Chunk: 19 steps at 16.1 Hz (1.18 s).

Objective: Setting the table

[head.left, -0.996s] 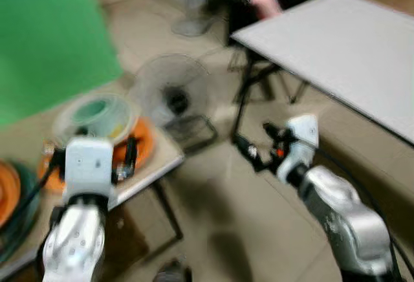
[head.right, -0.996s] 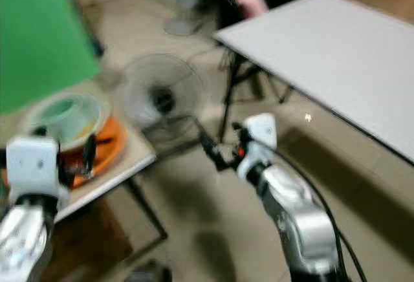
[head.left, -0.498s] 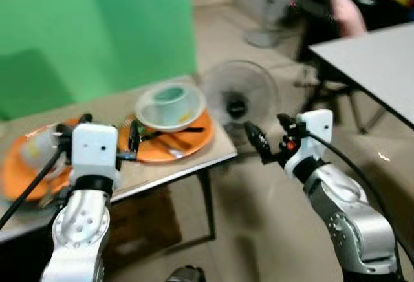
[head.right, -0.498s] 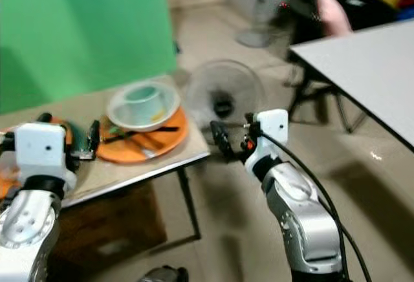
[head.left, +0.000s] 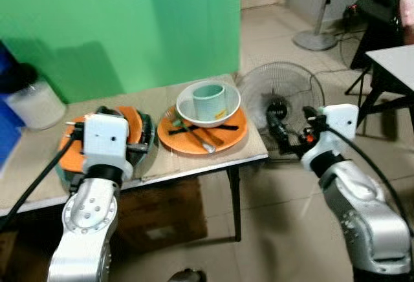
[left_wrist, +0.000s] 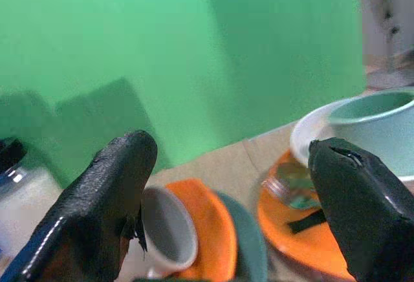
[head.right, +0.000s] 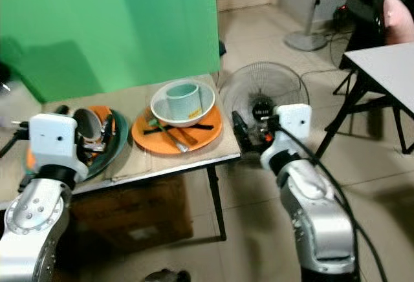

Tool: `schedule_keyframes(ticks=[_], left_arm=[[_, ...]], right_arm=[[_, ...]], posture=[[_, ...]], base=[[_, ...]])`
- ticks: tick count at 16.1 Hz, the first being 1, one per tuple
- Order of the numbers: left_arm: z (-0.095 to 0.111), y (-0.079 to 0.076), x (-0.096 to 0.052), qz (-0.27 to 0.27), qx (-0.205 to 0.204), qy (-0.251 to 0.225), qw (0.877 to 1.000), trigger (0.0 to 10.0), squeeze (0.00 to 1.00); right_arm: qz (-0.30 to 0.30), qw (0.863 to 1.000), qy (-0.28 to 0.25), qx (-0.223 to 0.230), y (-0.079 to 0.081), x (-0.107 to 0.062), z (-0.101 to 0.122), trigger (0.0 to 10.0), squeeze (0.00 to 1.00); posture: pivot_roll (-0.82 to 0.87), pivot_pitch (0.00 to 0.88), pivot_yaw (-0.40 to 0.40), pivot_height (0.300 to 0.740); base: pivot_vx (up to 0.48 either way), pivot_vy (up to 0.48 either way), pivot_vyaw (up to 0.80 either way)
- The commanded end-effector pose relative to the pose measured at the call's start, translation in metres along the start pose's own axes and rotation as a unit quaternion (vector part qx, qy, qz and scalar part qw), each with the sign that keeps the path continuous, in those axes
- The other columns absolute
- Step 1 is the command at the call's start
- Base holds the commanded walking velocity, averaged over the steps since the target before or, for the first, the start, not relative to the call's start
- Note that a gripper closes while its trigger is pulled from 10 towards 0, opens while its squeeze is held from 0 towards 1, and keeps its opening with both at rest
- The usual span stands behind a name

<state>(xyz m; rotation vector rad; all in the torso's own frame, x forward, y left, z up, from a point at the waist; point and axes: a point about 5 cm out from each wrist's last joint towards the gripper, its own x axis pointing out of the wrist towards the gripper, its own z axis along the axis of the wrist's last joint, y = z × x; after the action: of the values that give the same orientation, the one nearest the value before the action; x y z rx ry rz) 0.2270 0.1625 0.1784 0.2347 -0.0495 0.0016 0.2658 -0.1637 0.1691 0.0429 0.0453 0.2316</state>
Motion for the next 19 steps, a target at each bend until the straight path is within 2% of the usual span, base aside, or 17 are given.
schedule_keyframes(ticks=[1, 5, 10, 12, 13, 15, 16, 17, 19], left_arm=[[0.003, 0.002, 0.001, -0.006, 0.004, -0.001, 1.0, 10.0, 0.0], [0.003, 0.001, -0.003, -0.027, 0.009, 0.003, 1.0, 10.0, 0.0], [0.004, -0.001, -0.006, -0.045, 0.013, 0.008, 0.999, 10.0, 0.0], [0.004, -0.001, -0.006, -0.049, 0.013, 0.008, 0.999, 10.0, 0.0], [0.005, -0.002, -0.005, -0.054, 0.017, 0.007, 0.998, 10.0, 0.0], [0.006, -0.003, -0.004, -0.061, 0.021, 0.007, 0.998, 10.0, 0.0], [0.009, -0.004, -0.004, -0.075, 0.023, 0.004, 0.997, 10.0, 0.0], [0.013, -0.006, -0.005, -0.098, 0.024, 0.004, 0.995, 10.0, 0.0], [0.022, -0.009, -0.006, -0.139, 0.018, -0.009, 0.99, 10.0, 0.0]], right_arm=[[0.012, 1.0, -0.015, 0.005, 0.005, 0.004, 0.011, 10.0, 0.0], [0.074, 0.997, 0.002, 0.005, 0.013, 0.013, 0.016, 10.0, 0.0], [0.055, 0.998, 0.026, 0.035, 0.011, 0.012, 0.008, 10.0, 0.0], [0.066, 0.997, 0.029, 0.03, 0.013, 0.012, 0.008, 10.0, 0.0], [0.077, 0.997, 0.029, 0.008, 0.014, 0.013, 0.01, 10.0, 0.0], [0.079, 0.996, 0.034, 0.01, 0.014, 0.016, 0.01, 10.0, 0.0], [0.082, 0.996, 0.029, 0.01, 0.013, 0.019, 0.012, 10.0, 0.0], [0.093, 0.995, 0.025, 0.034, 0.012, 0.023, 0.016, 10.0, 0.0], [0.131, 0.991, 0.015, -0.007, 0.011, 0.028, 0.023, 10.0, 0.0]], posture=[[-0.03, 0.04, 0.087, 0.74], [-0.02, 0.058, 0.063, 0.74], [-0.01, 0.067, 0.074, 0.74], [-0.01, 0.066, 0.079, 0.74], [-0.01, 0.065, 0.081, 0.74], [-0.01, 0.066, 0.082, 0.74], [0.0, 0.067, 0.078, 0.74], [0.0, 0.067, 0.077, 0.74], [0.0, 0.068, 0.074, 0.74]], base=[[0.319, 0.0, 0.0], [0.336, 0.0, 0.0], [0.403, 0.0, 0.0], [0.412, 0.0, 0.0], [0.409, 0.0, 0.0], [0.394, 0.0, 0.61], [0.0, 0.0, 0.8], [0.0, 0.0, 0.0], [0.0, 0.0, 0.0]])
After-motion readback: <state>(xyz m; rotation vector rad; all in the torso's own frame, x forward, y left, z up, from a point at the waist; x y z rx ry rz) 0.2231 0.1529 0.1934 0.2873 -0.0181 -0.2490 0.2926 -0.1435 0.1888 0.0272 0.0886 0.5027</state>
